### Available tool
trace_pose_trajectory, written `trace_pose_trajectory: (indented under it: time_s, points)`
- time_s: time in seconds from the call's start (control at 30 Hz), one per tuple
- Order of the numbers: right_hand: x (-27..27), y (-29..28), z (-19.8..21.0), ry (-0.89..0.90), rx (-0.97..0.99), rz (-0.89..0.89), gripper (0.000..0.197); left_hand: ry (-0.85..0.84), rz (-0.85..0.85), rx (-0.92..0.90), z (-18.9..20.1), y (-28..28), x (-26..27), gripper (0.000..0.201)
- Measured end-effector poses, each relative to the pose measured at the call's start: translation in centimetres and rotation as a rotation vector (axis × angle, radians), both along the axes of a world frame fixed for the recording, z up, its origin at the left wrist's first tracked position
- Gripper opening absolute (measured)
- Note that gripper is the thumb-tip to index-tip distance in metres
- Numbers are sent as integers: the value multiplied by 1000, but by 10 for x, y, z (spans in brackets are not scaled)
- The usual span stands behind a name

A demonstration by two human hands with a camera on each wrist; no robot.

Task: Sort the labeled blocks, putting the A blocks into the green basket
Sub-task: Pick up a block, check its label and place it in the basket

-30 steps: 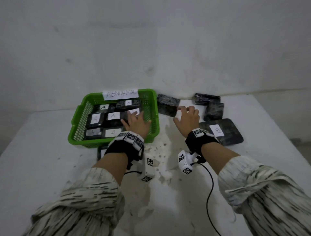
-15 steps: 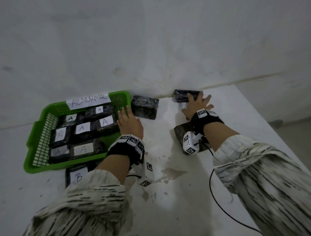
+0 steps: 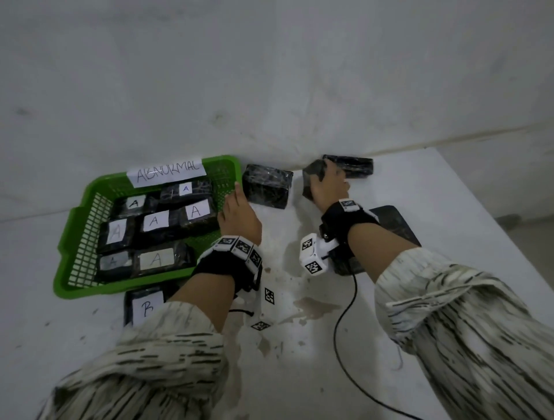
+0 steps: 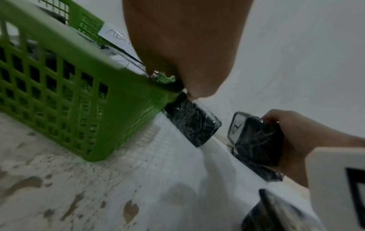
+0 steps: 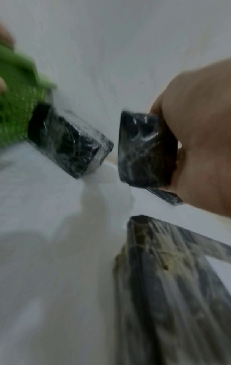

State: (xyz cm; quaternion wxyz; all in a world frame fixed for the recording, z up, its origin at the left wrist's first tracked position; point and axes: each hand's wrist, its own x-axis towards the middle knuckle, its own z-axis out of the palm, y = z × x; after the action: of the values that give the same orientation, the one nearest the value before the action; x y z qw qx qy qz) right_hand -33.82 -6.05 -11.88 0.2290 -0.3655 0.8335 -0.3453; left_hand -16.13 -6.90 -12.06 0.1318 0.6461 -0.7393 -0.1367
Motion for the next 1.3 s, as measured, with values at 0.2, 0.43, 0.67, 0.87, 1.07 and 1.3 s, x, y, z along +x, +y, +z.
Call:
trace_pose_trajectory:
  time_s: [0.2, 0.43, 0.67, 0.87, 1.07, 1.3]
  points:
    - [38, 23, 31, -905, -452, -95, 24, 244, -9, 100, 22, 8, 4, 60]
    - [68, 73, 44, -1288, -289, 79, 34, 861, -132, 258, 54, 32, 15, 45]
    - [86, 102, 37, -1064, -70, 270, 56, 967, -269, 296, 68, 51, 50, 17]
    - [112, 108, 42, -914, -110, 332, 69, 963, -252, 254, 63, 63, 70, 19]
    - [132, 115, 39, -773, -248, 324, 48, 1002, -239, 237, 57, 74, 82, 19]
    - [140, 126, 44, -818, -204, 326, 45, 1013, -205, 280, 52, 80, 91, 33]
